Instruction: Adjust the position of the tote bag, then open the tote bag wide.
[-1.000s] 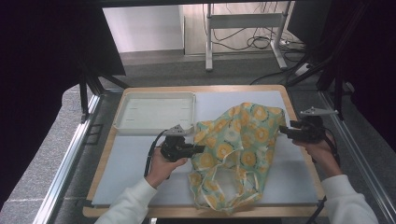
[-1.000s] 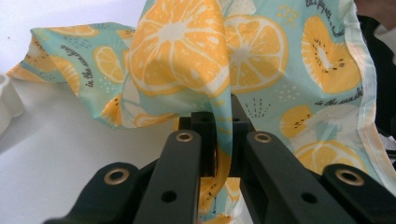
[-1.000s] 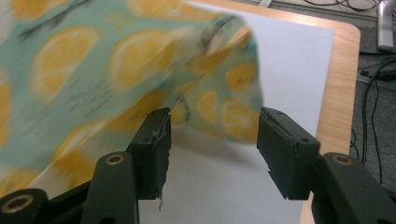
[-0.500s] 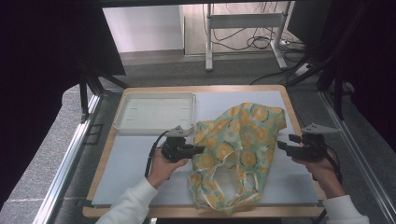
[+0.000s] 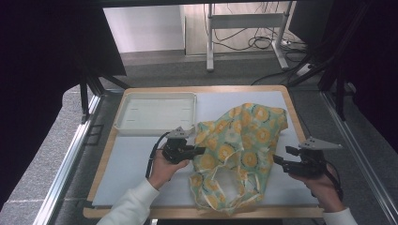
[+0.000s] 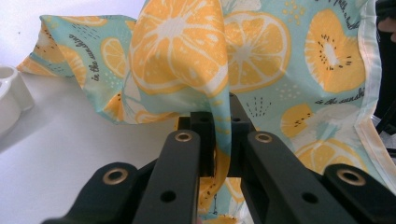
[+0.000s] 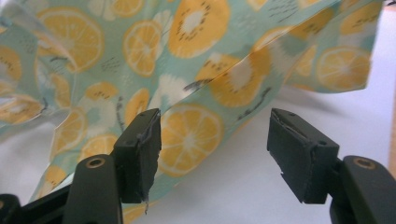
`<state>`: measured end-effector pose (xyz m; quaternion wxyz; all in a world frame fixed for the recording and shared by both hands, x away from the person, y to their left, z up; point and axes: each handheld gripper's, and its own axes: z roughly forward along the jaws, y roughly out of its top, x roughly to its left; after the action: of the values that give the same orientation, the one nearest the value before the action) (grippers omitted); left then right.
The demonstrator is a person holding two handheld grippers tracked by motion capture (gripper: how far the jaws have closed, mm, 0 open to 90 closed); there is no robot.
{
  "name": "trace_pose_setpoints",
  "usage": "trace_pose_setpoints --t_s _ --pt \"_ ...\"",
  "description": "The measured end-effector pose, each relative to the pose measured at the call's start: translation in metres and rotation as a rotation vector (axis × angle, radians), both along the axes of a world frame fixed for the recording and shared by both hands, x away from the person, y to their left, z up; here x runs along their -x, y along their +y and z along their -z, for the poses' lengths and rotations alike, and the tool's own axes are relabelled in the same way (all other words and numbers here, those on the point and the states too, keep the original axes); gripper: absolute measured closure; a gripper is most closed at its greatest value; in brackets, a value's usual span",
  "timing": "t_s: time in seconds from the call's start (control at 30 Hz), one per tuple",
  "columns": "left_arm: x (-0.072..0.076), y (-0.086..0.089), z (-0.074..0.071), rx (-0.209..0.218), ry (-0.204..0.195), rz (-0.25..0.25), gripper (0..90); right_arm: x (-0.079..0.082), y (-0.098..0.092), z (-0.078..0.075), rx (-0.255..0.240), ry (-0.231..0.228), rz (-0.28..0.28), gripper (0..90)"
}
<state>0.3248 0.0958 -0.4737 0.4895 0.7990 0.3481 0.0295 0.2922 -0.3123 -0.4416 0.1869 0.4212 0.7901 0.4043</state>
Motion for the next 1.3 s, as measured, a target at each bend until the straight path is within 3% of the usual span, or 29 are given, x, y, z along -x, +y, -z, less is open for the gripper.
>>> trace_pose_setpoints --t_s 0.5,0.7,0.8,0.9,0.97,1.07,1.1,1.23,1.3 --pt "-0.003 -0.001 0.004 -0.007 0.000 -0.007 86.1 0.014 0.018 0.015 0.007 0.039 -0.057 33.7" --pt "-0.003 -0.001 0.003 -0.007 -0.002 -0.007 85.9 0.015 0.020 0.026 -0.005 0.082 -0.061 33.7" --pt "-0.003 -0.001 0.003 -0.006 -0.001 -0.006 85.8 0.015 0.024 0.031 -0.040 0.114 -0.087 33.7" --pt "-0.004 -0.002 0.004 -0.007 0.002 -0.006 85.7 0.013 0.031 0.038 -0.040 0.136 -0.109 33.8" --pt "-0.004 -0.002 0.005 -0.009 0.002 -0.006 85.6 0.011 0.035 0.041 -0.014 0.138 -0.106 34.7" --pt "-0.005 -0.002 0.005 -0.006 0.001 -0.009 85.5 0.008 0.039 0.046 0.081 0.114 -0.054 35.3" --pt "-0.005 -0.002 0.005 -0.006 0.002 -0.009 85.4 0.006 0.039 0.048 0.093 0.119 -0.040 37.0" --pt "-0.005 -0.003 0.005 -0.009 -0.001 -0.010 85.1 0.004 0.040 0.051 0.103 0.107 -0.037 62.0" --pt "-0.005 -0.003 0.005 -0.007 -0.003 -0.014 84.8 0.005 0.037 0.047 0.081 0.096 -0.030 72.3"
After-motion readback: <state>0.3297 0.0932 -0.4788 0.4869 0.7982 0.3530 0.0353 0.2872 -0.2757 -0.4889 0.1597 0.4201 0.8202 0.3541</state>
